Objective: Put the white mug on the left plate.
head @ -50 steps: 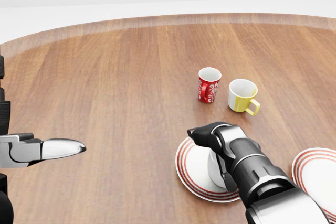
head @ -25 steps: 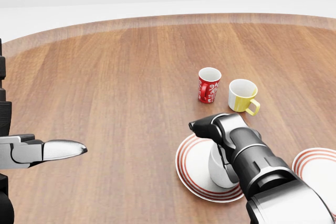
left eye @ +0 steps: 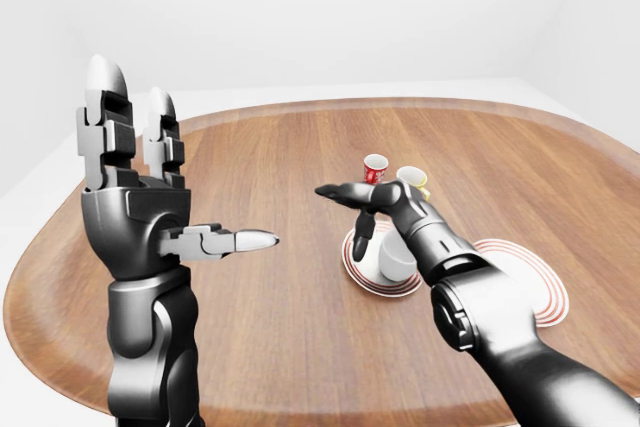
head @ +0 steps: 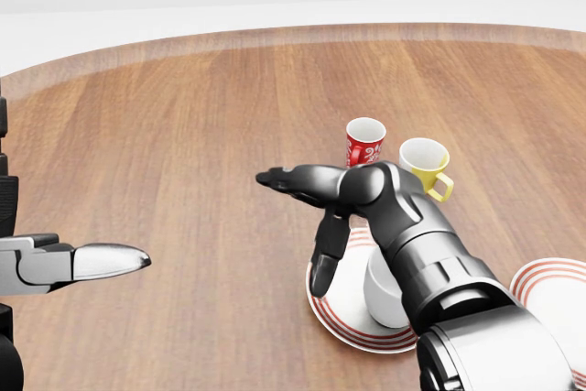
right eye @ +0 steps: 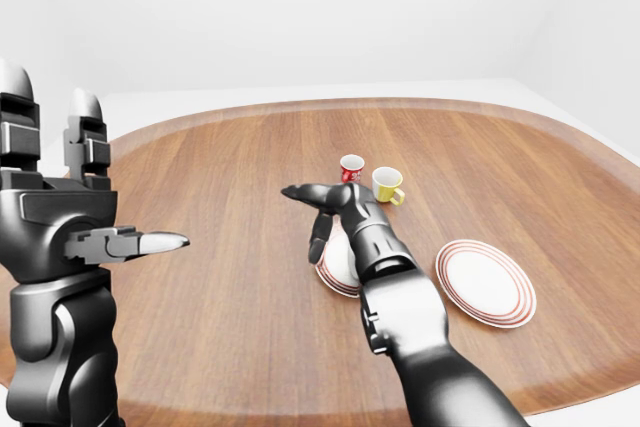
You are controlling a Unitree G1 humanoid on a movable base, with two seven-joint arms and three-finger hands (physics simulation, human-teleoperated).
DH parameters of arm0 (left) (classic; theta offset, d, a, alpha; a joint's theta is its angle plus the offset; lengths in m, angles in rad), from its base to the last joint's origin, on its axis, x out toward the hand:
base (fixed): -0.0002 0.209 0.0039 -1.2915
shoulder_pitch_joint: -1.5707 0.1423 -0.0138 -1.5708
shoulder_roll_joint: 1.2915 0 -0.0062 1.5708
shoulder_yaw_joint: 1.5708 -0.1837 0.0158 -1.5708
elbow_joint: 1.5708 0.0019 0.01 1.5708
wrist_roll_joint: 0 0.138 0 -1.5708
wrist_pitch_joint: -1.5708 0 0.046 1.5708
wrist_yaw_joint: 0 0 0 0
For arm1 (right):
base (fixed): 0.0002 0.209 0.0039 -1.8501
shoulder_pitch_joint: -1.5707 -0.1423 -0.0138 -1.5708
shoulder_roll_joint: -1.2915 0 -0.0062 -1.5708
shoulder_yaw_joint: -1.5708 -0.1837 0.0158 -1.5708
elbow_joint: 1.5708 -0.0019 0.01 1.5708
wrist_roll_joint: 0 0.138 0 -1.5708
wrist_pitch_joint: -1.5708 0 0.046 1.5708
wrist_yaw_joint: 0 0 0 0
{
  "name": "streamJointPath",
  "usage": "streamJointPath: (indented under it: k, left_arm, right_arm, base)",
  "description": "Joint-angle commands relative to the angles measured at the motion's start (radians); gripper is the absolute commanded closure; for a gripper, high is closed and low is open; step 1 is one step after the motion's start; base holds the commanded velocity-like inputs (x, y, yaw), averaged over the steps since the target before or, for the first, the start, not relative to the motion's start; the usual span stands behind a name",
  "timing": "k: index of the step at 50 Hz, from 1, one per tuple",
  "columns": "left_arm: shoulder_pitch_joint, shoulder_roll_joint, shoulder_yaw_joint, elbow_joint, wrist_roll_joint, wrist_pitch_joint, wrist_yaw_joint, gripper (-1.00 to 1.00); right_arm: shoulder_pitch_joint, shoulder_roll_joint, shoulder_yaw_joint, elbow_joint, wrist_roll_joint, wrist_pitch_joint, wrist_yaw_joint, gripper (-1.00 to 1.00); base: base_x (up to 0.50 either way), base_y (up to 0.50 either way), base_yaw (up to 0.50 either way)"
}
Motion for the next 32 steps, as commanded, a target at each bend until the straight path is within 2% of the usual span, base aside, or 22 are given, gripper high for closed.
streamJointPath:
  k: [1,3,4,6,9,11,15,16,17,20,21,22,24,26,27,30,32]
  left_arm:
    - [0.0,0.001,0.0,-0.002,-0.001,0.0,0.0,-1.0]
    - [0.0,0.001,0.002,0.0,-0.001,0.0,-0.001,-1.0]
    - [-0.003,0.002,0.004,0.005,-0.002,0.0,-0.001,-1.0]
    - [-0.006,0.003,0.004,0.004,-0.001,0.0,0.0,-1.0]
    - [-0.007,0.004,0.006,0.006,-0.002,0.0,0.001,-1.0]
    - [-0.009,0.005,0.008,0.005,-0.004,0.0,0.002,-1.0]
    - [-0.008,0.006,0.008,0.005,-0.003,0.0,0.002,-1.0]
    - [-0.006,0.006,0.007,0.002,-0.002,0.0,0.001,-1.0]
    - [-0.007,0.005,0.008,0.0,-0.003,0.0,0.002,-1.0]
    - [-0.005,0.005,0.005,-0.001,-0.001,0.0,0.001,-1.0]
    - [-0.003,0.004,0.004,-0.002,0.0,0.0,0.001,-1.0]
    - [-0.003,0.004,0.004,-0.002,0.0,0.0,0.001,-1.0]
    - [-0.002,0.004,0.003,-0.002,0.002,0.0,0.0,-1.0]
    - [0.004,0.001,-0.002,-0.008,0.004,0.0,-0.001,-1.0]
    - [0.004,0.001,-0.002,-0.012,0.005,0.0,-0.002,-1.0]
    - [-0.005,0.004,0.009,-0.016,-0.004,0.0,0.001,-1.0]
    - [-0.008,0.005,0.012,-0.021,-0.008,0.0,0.003,-1.0]
  right_arm:
    - [-0.008,0.009,-0.069,-0.092,0.693,0.035,0.0,-1.0]
    - [-0.007,-0.001,-0.076,-0.09,0.771,0.064,0.0,-1.0]
    - [-0.001,-0.001,-0.102,-0.13,0.848,0.114,0.0,-1.0]
    - [0.022,-0.007,-0.094,-0.199,0.936,0.169,0.0,-1.0]
    - [0.084,-0.018,-0.066,-0.281,0.995,0.169,0.0,-1.0]
    - [0.175,-0.017,-0.081,-0.45,1.081,0.169,0.0,-1.0]
    - [0.347,-0.034,-0.042,-0.78,1.16,0.169,0.0,-1.0]
    - [0.435,-0.044,-0.021,-0.915,1.151,0.169,0.0,-1.0]
    - [0.473,-0.046,-0.016,-0.97,1.144,0.169,0.0,-1.0]
    - [0.542,-0.047,-0.028,-1.039,1.138,0.169,0.0,-1.0]
    - [0.555,-0.041,-0.058,-1.014,1.128,0.169,-0.088,-1.0]
    - [0.556,-0.044,-0.055,-1.013,1.133,0.169,-0.097,-1.0]
    - [0.569,-0.038,-0.087,-0.938,1.113,0.169,-0.255,-1.0]
    - [0.599,-0.018,-0.126,-0.974,1.221,0.169,-0.348,-1.0]
    - [0.623,-0.017,-0.123,-1.008,1.258,0.169,-0.383,-1.0]
    - [0.684,0.019,-0.142,-1.155,1.402,0.169,-0.57,-1.0]
    - [0.715,0.025,-0.142,-1.232,1.487,0.169,-0.648,-1.0]
  base:
    - [0.0,0.0,0.0]
    - [0.0,0.0,0.0]
    - [0.0,0.0,0.0]
    - [0.0,0.0,0.0]
    - [0.0,0.0,0.0]
    - [0.0,0.0,0.0]
    - [0.0,0.0,0.0]
    - [0.0,0.0,0.0]
    - [0.0,0.0,0.0]
    - [0.0,0.0,0.0]
    - [0.0,0.0,0.0]
    - [0.0,0.0,0.0]
    - [0.0,0.0,0.0]
    - [0.0,0.0,0.0]
    - [0.0,0.0,0.0]
    - [0.0,0.0,0.0]
    - [0.0,0.0,0.0]
